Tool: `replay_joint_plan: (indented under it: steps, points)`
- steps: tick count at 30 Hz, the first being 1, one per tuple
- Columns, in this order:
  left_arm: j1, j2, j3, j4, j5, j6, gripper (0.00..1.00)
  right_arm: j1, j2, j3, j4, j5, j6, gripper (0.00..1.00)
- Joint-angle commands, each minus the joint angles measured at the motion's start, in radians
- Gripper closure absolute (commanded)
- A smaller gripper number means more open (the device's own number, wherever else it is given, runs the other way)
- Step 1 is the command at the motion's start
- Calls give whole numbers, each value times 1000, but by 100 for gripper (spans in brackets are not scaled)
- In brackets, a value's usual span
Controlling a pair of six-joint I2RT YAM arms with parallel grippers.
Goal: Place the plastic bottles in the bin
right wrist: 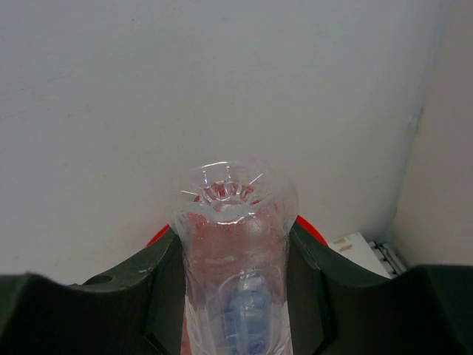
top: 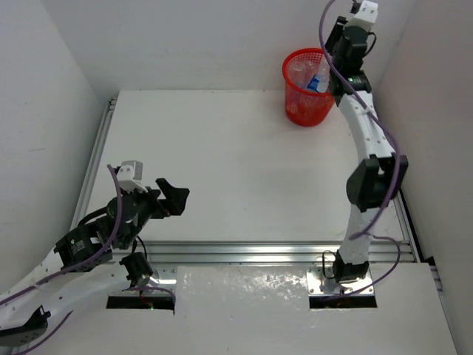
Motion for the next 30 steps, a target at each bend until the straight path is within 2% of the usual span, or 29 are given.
replay_joint_plan:
  steps: [1,3,8,14,16,17,20,23,25,27,29,30]
  points:
    - [14,25,5,50,30,34,0,27,154,203,84,120,-26,100]
    - [18,39,2,53,35,36,0,27,209,292,123,172,-75,100]
    - [21,24,-2,56,30,36,0,26,275,265,262,175,-199,100]
    - [32,50,-1,61,44,46,0,24,342,308,202,145,-198,100]
    - [34,57,-1,59,44,46,0,23,347,302,190,149,-189,92]
    - [34,58,-1,59,46,46,0,21,351,292,179,146,-187,91]
    - [34,50,-1,59,44,45,0,21,367,297,180,155,-224,98]
    - [34,41,-4,61,43,45,0,20,397,324,167,180,-307,96]
    - [34,42,-2,62,43,45,0,18,407,315,161,180,-330,75]
    - [35,50,-4,61,41,45,0,18,410,312,148,186,-333,46]
    - [37,61,-2,61,41,43,0,17,408,311,127,186,-322,29]
    - [37,64,-2,61,43,43,0,17,404,314,119,177,-319,24]
